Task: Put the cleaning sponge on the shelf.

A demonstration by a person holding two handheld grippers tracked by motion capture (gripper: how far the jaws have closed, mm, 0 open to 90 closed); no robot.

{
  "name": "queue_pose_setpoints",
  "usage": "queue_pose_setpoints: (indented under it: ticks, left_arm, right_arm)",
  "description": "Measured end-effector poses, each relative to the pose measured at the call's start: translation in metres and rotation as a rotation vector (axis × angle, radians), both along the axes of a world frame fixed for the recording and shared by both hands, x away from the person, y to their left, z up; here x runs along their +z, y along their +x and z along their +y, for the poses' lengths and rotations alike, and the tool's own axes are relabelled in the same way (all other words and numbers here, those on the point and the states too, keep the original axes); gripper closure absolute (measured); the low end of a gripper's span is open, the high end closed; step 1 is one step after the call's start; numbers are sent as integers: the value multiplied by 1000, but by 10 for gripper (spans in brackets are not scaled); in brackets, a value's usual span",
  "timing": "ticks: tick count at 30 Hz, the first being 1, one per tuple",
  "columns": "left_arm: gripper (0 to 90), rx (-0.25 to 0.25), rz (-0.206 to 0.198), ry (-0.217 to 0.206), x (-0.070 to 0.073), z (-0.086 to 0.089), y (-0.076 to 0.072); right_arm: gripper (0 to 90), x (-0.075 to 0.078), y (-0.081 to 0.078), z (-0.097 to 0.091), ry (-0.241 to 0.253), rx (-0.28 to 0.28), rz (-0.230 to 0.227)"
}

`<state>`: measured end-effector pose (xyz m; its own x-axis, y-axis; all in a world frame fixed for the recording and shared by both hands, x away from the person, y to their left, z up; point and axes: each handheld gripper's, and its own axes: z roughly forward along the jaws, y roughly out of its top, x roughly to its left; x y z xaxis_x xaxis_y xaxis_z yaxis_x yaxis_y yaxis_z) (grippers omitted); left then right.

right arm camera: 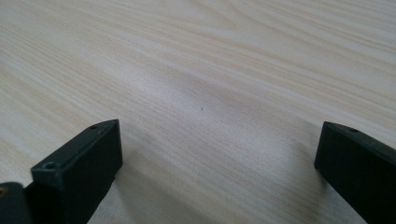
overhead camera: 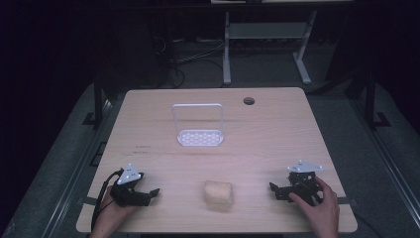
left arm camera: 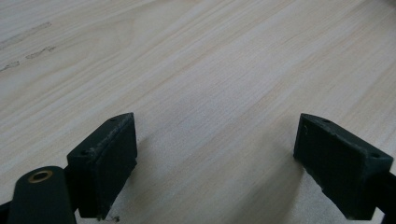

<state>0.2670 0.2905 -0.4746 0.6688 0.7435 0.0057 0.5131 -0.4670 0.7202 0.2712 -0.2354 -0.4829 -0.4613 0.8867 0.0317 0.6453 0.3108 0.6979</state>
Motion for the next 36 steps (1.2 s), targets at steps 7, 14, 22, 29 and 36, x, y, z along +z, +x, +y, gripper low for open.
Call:
queue_pose_setpoints:
  ticks: [7, 14, 22, 29, 36]
  left_arm:
    - [129, 0, 0, -1, 0, 0, 0]
    - [134, -1, -2, 1, 0, 0, -1]
    - [134, -19, -8, -14, 4, 0, -1]
    - [135, -37, -8, -9, 7, -3, -2]
    - [136, -66, -11, -11, 9, -11, -3]
  right_arm:
    - [7, 0, 0, 0, 0, 0, 0]
    - [7, 0, 0, 0, 1, 0, 0]
    - [7, 0, 0, 0, 0, 1, 0]
    - [7, 0, 0, 0, 0, 0, 1]
    - [7, 0, 0, 0, 2, -3, 4]
